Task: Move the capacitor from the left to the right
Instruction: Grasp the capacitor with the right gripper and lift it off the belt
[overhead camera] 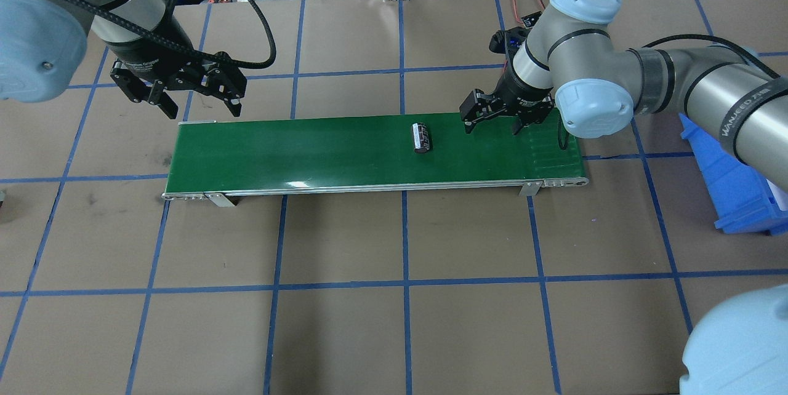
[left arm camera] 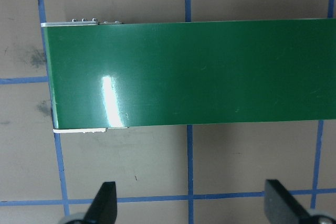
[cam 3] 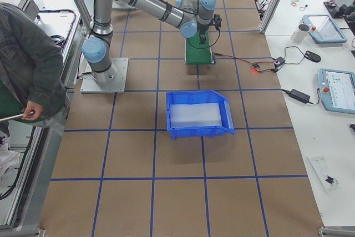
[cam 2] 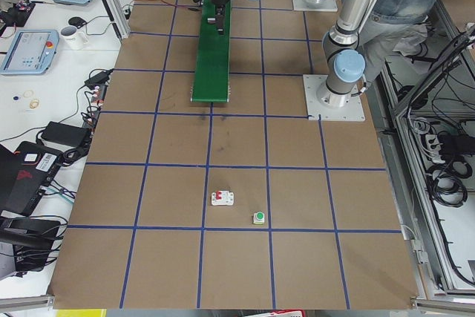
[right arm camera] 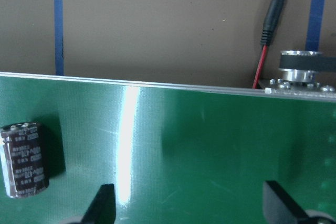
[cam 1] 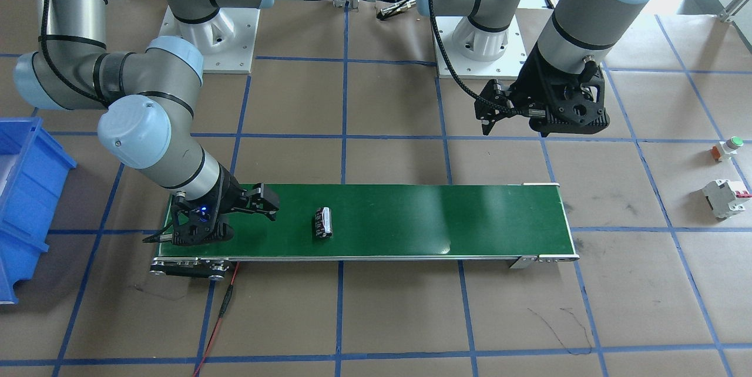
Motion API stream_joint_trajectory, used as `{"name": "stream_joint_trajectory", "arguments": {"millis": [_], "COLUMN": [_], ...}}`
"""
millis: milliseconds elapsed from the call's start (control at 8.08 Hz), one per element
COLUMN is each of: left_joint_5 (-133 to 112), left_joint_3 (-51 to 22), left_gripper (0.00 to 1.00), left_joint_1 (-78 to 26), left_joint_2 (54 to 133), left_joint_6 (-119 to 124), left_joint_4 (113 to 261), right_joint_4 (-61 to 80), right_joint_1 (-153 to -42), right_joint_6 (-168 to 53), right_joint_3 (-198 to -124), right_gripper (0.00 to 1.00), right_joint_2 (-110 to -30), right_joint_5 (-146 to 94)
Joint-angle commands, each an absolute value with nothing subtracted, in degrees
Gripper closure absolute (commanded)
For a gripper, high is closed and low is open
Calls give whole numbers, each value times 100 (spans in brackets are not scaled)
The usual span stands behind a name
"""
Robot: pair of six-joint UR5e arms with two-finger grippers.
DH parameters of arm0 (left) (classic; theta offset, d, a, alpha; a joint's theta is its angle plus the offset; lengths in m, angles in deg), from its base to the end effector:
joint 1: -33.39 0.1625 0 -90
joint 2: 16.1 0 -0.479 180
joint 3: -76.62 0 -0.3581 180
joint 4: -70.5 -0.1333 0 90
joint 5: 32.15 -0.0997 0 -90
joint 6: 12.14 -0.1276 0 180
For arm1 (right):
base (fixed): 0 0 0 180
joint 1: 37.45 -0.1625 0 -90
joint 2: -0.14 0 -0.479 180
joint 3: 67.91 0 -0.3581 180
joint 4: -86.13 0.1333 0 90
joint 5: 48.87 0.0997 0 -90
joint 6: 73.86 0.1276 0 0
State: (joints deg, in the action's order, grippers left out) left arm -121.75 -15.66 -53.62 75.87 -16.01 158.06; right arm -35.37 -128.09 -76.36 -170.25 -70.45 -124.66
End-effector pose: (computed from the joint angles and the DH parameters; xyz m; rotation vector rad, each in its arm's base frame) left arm -0.1095 -0.4756 0.4840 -0.0239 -3.1323 -0.0487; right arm 0.1709 -0.5610 0.3017 -0.0785 2.8925 0.0005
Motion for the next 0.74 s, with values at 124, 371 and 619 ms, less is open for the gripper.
{"name": "stream_joint_trajectory", "arguments": {"millis": [124, 371, 619], "left_joint_5": [-12145, -12145, -12145], "left_joint_3": [-1566, -1558, -1567], "left_gripper": [0, 0, 0], "left_joint_1": [-5353, -5353, -5353], "left_joint_2": [7592, 7584, 7584], "left_joint_6": [-1601, -1601, -1601], "left_joint_4": [15804, 15803, 15803], "right_joint_4": [-3524, -3533, -3533], "right_joint_1": [-12806, -12737, -12701], "right_joint_6": [-7465, -7474, -7465], "right_joint_3": [-17066, -17066, -17074], "right_gripper": [0, 0, 0], "right_joint_2": [-7061, -7070, -7070], "right_joint_5": [-12428, -12436, -12436]}}
